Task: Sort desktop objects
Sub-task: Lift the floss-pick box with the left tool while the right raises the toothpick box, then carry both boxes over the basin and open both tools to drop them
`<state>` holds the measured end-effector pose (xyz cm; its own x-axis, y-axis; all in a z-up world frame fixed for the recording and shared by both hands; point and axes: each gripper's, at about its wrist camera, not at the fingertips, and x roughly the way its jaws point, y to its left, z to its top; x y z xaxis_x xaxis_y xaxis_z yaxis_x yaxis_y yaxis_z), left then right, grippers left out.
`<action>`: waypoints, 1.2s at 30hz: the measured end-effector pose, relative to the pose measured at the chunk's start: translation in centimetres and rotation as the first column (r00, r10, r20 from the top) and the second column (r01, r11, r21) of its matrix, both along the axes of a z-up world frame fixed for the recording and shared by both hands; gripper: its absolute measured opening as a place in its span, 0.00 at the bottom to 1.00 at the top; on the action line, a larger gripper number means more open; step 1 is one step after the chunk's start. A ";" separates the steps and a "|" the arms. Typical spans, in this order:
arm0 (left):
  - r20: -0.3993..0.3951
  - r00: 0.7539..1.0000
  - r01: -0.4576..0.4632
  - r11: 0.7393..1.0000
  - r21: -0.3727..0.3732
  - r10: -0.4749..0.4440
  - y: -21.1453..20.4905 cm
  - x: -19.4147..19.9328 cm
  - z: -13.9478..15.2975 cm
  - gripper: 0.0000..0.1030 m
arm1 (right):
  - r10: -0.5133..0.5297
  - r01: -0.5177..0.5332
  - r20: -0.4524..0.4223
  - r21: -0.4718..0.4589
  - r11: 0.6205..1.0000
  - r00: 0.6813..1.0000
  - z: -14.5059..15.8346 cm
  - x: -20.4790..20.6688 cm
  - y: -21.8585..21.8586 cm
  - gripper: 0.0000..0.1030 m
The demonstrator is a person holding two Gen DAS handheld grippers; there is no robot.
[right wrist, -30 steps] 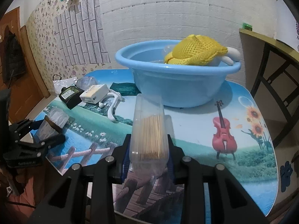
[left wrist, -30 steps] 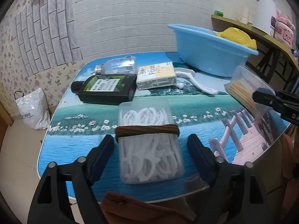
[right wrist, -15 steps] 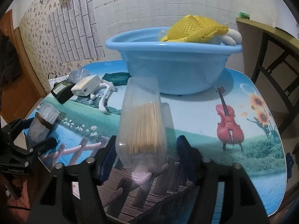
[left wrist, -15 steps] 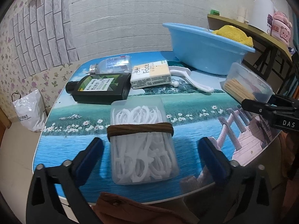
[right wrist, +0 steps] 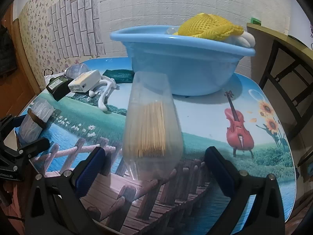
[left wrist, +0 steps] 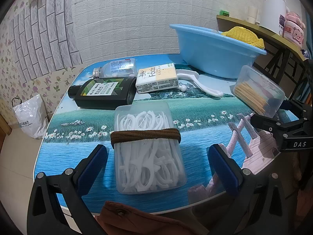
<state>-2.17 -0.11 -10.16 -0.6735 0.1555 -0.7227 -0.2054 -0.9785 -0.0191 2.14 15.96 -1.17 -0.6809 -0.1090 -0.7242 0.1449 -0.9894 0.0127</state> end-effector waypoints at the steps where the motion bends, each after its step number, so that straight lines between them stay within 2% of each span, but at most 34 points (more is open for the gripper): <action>1: 0.000 1.000 0.000 1.000 0.000 0.000 0.0 0.0 0.0 1.00 | 0.000 0.000 0.000 0.000 1.000 1.000 0.0 -0.1 0.0 1.00; 15: -0.004 1.000 0.001 1.000 0.002 -0.001 -0.1 0.0 0.1 1.00 | -0.007 0.007 -0.008 0.000 1.000 1.000 0.2 0.1 0.2 0.99; 18: -0.011 1.000 0.002 1.000 0.004 -0.002 0.0 0.0 0.2 0.93 | -0.017 0.016 -0.018 -0.009 1.000 1.000 0.3 0.3 0.5 0.90; 20: -0.020 1.000 0.004 1.000 0.005 -0.004 0.0 0.1 0.3 0.83 | -0.021 0.021 -0.024 -0.018 1.000 0.999 0.4 0.3 0.7 0.81; 22: -0.026 1.000 0.005 1.000 0.004 -0.005 0.1 0.2 0.4 0.78 | -0.026 0.025 -0.029 -0.028 0.999 0.999 0.5 0.4 0.8 0.75; 24: -0.030 1.000 -0.001 1.000 0.007 0.001 0.0 0.2 0.4 0.70 | -0.032 0.031 -0.031 -0.036 0.999 0.999 0.6 0.5 1.0 0.71; 26: -0.037 0.999 -0.013 1.000 0.009 0.014 -0.2 0.2 0.6 0.56 | -0.036 0.035 -0.034 -0.041 0.999 0.999 0.7 0.5 1.1 0.61; 31: -0.038 0.999 -0.015 1.000 0.006 0.016 -0.2 0.3 0.6 0.56 | -0.020 0.018 -0.039 -0.052 0.998 0.999 0.8 0.6 1.0 0.36; 36: -0.034 0.999 -0.014 1.000 -0.019 0.014 0.1 0.4 1.0 0.55 | -0.045 0.041 -0.068 -0.073 0.997 0.997 1.5 0.9 1.7 0.34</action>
<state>-1.76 -0.05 -9.15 -0.7000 0.1319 -0.7019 -0.1919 -0.9814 0.0070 3.07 17.61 0.31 -0.7343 -0.1281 -0.6666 0.1052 -0.9916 0.0747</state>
